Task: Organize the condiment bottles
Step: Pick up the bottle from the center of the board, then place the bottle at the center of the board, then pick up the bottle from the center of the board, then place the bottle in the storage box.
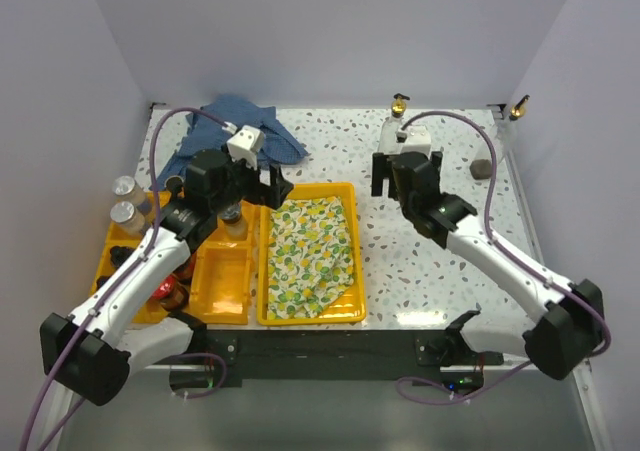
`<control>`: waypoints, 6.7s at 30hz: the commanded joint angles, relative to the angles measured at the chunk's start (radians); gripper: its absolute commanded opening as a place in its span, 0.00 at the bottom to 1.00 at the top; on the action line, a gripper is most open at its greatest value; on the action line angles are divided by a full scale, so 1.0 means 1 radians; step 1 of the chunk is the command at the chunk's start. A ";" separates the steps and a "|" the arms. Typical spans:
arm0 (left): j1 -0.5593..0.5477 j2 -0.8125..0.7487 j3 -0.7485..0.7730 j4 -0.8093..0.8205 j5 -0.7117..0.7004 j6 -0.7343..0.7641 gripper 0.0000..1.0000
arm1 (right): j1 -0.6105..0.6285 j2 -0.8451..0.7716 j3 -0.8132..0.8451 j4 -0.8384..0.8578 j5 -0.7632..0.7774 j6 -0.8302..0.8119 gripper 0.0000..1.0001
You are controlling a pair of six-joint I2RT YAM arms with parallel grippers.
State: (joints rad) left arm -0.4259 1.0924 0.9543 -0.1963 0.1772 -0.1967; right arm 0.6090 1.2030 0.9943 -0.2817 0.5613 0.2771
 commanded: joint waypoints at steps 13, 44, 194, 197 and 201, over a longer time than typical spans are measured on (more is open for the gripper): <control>-0.028 -0.157 -0.092 0.104 -0.047 0.034 1.00 | -0.231 0.437 0.239 0.481 -0.182 -0.162 0.97; -0.027 -0.163 -0.100 0.120 0.013 0.017 1.00 | -0.272 0.213 -0.001 0.329 -0.354 -0.231 0.28; -0.528 -0.259 0.057 -0.437 -1.105 -0.115 0.00 | 0.018 -0.872 0.079 -0.461 -0.423 0.024 0.99; -0.527 -0.295 0.023 -0.486 -1.122 -0.161 0.00 | 0.018 -0.879 0.075 -0.465 -0.417 0.025 0.99; -0.527 -0.370 -0.058 -0.431 -1.150 -0.164 0.00 | 0.017 -0.885 0.053 -0.450 -0.425 0.037 0.99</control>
State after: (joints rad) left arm -0.9562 0.8021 0.9398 -0.6914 -0.8742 -0.3191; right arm 0.6239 0.3157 1.0657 -0.7494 0.1574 0.2993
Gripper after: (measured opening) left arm 0.622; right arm 0.986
